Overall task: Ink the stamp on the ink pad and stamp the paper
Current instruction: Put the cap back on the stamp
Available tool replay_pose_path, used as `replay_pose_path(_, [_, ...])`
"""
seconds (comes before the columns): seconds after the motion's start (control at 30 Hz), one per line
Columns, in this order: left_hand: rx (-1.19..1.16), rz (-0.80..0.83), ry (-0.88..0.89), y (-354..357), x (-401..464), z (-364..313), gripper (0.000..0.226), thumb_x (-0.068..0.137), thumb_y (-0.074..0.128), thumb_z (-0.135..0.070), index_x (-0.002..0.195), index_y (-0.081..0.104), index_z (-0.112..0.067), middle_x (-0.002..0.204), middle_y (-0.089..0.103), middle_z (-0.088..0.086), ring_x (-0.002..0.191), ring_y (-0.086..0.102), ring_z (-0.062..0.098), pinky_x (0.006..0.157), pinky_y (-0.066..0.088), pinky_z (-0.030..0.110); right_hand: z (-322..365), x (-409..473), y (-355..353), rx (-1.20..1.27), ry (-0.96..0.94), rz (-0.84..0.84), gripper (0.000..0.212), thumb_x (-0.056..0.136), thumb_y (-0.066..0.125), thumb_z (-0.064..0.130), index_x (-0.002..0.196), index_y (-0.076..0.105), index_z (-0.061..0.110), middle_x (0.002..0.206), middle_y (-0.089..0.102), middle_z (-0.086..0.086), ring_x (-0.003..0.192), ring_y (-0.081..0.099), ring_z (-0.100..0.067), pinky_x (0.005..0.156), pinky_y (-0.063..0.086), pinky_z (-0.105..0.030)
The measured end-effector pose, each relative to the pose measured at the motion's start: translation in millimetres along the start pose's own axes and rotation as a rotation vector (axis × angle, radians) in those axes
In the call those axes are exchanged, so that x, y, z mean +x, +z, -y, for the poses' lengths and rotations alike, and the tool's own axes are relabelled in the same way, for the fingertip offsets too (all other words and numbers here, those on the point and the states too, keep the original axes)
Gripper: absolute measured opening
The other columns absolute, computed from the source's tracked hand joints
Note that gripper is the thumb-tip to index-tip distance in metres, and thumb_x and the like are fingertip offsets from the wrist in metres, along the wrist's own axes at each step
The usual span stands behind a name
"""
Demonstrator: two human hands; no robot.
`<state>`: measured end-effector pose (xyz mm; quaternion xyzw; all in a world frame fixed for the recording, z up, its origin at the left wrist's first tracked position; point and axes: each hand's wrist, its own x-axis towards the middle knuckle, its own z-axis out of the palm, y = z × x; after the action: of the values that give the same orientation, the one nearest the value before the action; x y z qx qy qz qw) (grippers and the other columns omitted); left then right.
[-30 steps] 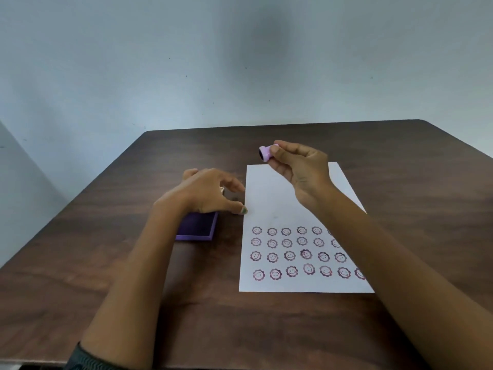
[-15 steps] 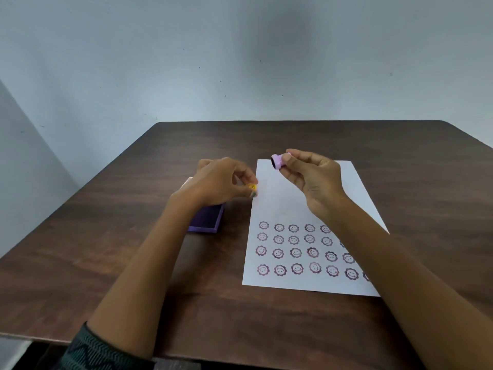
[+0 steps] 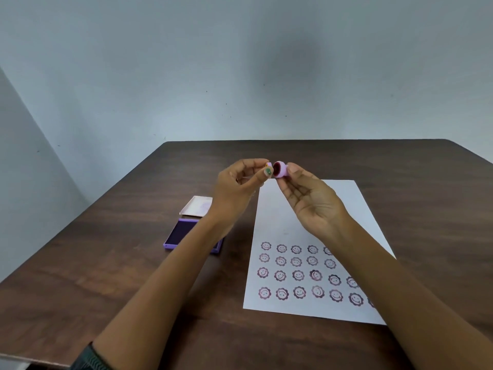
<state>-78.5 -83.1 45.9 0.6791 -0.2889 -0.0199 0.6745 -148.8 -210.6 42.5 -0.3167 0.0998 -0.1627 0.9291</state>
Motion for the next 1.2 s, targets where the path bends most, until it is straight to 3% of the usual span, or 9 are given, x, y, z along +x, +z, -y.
replay_pose_path(0.13, [-0.026, -0.012, -0.003, 5.8, -2.7, -0.1, 0.02, 0.084, 0.066, -0.02, 0.104, 0.067, -0.018, 0.094, 0.069, -0.006, 0.074, 0.064, -0.005, 0.061, 0.046, 0.008, -2.7, 0.1, 1.7, -0.072, -0.059, -0.006, 0.025, 0.082, 0.061, 0.002, 0.107, 0.062, 0.002, 0.106, 0.068, -0.017, 0.088, 0.071, -0.023, 0.078, 0.058, -0.029])
replay_pose_path(1.03, [0.102, -0.09, 0.112, 8.1, -3.3, 7.2, 0.026, 0.079, 0.072, -0.02, 0.103, 0.069, -0.011, 0.1, 0.071, 0.0, 0.09, 0.067, 0.011, 0.079, 0.054, 0.018, -9.6, -1.8, 3.4, -0.307, -0.251, -0.058, 0.018, 0.079, 0.064, 0.002, 0.095, 0.067, 0.009, 0.095, 0.071, -0.009, 0.084, 0.072, -0.022, 0.071, 0.059, -0.026])
replay_pose_path(1.2, [0.234, 0.058, 0.14, -3.5, 4.1, 1.7, 0.027, 0.083, 0.068, -0.027, 0.108, 0.065, -0.017, 0.098, 0.068, -0.007, 0.087, 0.062, 0.006, 0.073, 0.052, 0.015, -10.8, -2.5, 2.8, -0.401, -0.282, -0.061, 0.02, 0.079, 0.065, 0.004, 0.098, 0.066, 0.008, 0.095, 0.071, -0.009, 0.084, 0.072, -0.021, 0.069, 0.059, -0.023])
